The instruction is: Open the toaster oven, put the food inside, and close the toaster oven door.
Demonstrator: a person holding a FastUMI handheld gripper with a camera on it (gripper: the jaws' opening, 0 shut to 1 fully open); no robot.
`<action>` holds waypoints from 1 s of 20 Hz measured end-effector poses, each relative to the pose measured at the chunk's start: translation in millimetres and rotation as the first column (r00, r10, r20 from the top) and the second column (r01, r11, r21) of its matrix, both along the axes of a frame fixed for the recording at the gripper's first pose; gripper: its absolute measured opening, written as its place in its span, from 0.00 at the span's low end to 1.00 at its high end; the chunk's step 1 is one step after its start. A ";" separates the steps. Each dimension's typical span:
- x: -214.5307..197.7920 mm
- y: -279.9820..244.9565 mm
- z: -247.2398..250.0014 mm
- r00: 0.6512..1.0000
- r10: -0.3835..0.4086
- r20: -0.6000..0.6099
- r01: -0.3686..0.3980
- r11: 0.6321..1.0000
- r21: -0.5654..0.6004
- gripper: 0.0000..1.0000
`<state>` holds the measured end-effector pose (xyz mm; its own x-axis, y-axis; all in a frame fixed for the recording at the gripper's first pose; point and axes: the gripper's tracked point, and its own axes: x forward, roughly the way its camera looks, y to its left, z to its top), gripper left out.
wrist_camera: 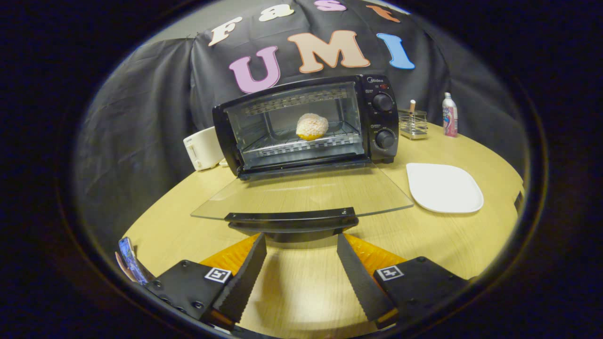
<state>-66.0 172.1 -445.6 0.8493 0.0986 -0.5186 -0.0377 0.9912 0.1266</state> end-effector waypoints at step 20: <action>56.0 27.1 90.0 0.978 0.044 0.202 -0.065 0.993 0.096 1.00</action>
<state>-10.0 199.2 -355.6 0.9265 0.1911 -0.3241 -0.1260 0.9692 0.2114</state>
